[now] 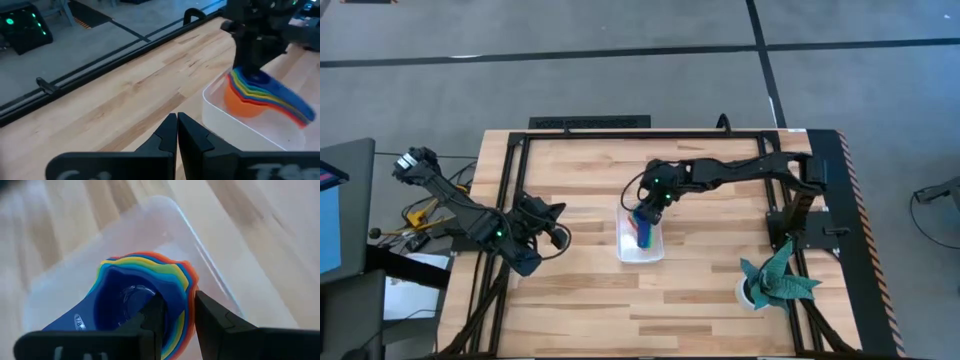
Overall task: Nest measuring cups in basket
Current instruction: Put the nest measuring cups into the bin, then return to Home Position
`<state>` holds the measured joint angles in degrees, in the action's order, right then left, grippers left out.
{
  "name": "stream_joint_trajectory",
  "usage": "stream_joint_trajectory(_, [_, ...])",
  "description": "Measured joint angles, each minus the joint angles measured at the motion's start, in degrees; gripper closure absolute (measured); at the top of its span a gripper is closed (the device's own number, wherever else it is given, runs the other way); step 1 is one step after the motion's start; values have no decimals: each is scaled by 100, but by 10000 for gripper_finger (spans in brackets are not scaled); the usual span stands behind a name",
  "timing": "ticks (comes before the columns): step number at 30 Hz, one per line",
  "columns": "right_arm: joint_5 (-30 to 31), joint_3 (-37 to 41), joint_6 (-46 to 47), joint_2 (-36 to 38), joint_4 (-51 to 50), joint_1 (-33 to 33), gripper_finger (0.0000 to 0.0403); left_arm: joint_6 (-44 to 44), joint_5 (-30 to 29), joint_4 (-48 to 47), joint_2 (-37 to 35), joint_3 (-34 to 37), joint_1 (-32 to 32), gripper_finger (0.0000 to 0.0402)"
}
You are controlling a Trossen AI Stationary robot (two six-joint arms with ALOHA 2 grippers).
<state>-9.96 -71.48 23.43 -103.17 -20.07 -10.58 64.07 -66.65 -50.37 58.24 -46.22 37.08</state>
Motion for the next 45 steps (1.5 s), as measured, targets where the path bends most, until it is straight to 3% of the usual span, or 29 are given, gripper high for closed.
stream_joint_trajectory(3, [-30, -31, -16, -202, 365, 61, 300, -19, 48, -5, -1, 0, -59, 401])
stream_joint_trajectory(24, [1, -22, 20, -479, 240, 122, 298, -135, 203, 35, -7, 0, -253, 401])
stream_joint_trajectory(38, [360, -22, 124, -429, 200, 284, 174, -87, 190, 35, -6, 0, -253, 401])
stream_joint_trajectory(45, [1170, -22, 46, 226, 30, 611, 158, -77, 189, 38, -2, 0, -253, 401])
